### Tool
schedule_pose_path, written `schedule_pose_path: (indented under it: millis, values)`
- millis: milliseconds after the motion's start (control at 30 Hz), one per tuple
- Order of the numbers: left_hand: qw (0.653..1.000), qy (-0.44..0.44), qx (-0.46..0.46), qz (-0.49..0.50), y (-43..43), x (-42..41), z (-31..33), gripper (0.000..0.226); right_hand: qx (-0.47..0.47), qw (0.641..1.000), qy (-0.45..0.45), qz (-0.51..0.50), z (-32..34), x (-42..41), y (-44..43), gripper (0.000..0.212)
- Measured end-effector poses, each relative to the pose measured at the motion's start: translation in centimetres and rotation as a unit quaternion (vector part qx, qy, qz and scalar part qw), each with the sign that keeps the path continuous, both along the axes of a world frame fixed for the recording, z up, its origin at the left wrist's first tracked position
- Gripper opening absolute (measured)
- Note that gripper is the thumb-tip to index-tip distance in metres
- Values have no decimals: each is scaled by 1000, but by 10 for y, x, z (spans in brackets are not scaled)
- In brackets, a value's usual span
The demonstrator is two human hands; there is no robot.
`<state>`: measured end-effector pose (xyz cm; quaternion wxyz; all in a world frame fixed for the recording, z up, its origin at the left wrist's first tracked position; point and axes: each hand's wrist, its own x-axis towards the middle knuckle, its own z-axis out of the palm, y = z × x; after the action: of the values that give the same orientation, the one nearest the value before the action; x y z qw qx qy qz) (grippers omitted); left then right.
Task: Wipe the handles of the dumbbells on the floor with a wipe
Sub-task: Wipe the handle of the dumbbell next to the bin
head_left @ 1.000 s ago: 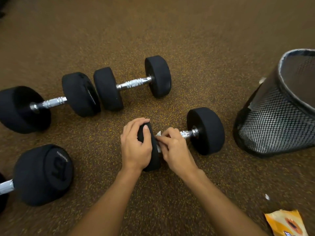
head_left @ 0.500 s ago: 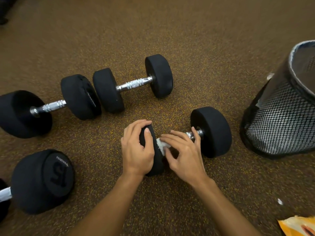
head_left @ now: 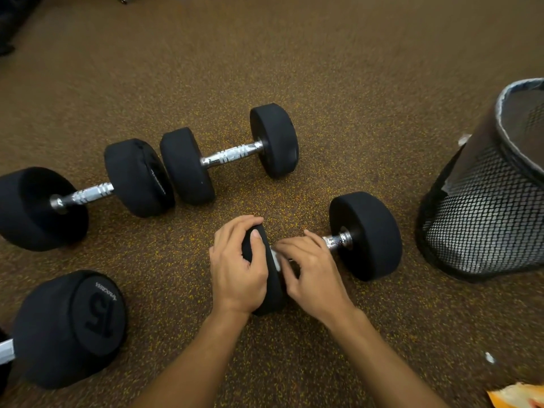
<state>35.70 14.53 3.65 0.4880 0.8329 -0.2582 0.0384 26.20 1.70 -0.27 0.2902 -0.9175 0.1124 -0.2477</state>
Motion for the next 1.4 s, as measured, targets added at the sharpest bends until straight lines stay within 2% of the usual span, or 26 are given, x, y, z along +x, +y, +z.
schedule_pose_path:
  millis: [200, 633, 767, 1133, 1400]
  values:
    - [1000, 5, 4, 2, -1, 1, 1, 32, -18, 999, -22, 37, -1, -7, -4, 25]
    - [1000, 0, 11, 3, -1, 2, 1, 34, -13, 999, -21, 20, 1, -9, -16, 22]
    - [1000, 5, 20, 4, 0, 1, 0, 34, 16, 1000, 18, -7, 4, -3, -13, 21]
    - [997, 28, 68, -10, 2, 1, 3, 39, 81, 993, 81, 5, 15, -1, -4, 27]
    - [994, 55, 92, -26, 3, 5, 11, 40, 86, 990, 111, -20, 28, 2, 1, 27]
